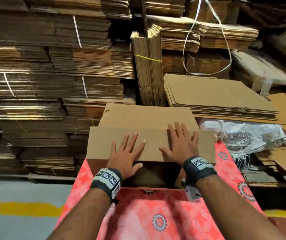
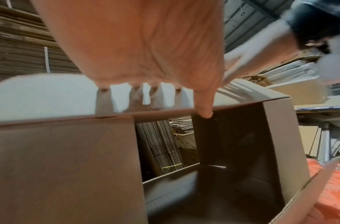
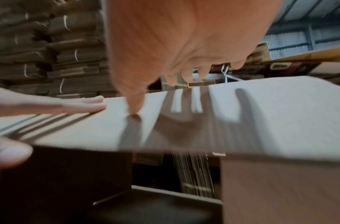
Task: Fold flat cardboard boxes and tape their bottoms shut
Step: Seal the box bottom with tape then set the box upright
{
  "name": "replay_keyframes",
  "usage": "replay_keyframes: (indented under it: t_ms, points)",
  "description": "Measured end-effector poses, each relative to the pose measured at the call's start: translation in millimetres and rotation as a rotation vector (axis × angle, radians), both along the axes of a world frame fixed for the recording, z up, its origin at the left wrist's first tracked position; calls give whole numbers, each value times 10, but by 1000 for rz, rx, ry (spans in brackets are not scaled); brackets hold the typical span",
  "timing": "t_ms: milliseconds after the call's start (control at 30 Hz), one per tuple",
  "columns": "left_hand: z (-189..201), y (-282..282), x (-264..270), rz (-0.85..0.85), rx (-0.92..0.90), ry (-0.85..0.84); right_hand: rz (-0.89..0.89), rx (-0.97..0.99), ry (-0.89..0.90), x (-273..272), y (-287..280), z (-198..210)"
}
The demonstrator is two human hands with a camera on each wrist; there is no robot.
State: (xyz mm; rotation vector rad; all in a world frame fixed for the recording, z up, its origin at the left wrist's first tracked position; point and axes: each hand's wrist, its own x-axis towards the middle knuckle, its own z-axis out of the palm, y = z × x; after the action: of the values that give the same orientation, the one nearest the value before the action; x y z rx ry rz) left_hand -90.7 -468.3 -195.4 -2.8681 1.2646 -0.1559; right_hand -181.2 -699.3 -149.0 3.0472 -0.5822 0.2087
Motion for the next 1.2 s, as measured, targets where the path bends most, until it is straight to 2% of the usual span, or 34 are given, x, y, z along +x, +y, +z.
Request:
replay_keyframes:
  t_ms: [133,233,333,533,767,867,933,1067,1200]
  points:
    - [28,-69,189,-21,149,197,28,97,141,-271,-160,-397]
    - [-39,-109,262,-21,161,289,-50,78,128,-488,-366,-613]
    - [-135,-128,268,-18,128,273,-182,98,36,-640,-535,-678]
    - [-214,-145,342,-25,82,283,-233,161,-100,-878,-422,-792]
    - [-216,-165,380,-3,66,299,-187,318,-130,-1653,-656,-827]
    - [-238,-166,360,5,46,266,-146,375,-69,-2022,-909,-867]
    - [-262,-169,346,5,43,237,-190,362,-26,-2185,-1049,-873]
    - [-265,-153,300,19,14,225,-209,382,42,-2215,-1155,-670]
    - [-253,-203,217,34,-21,206,12,367,26,-1702,-920,-386]
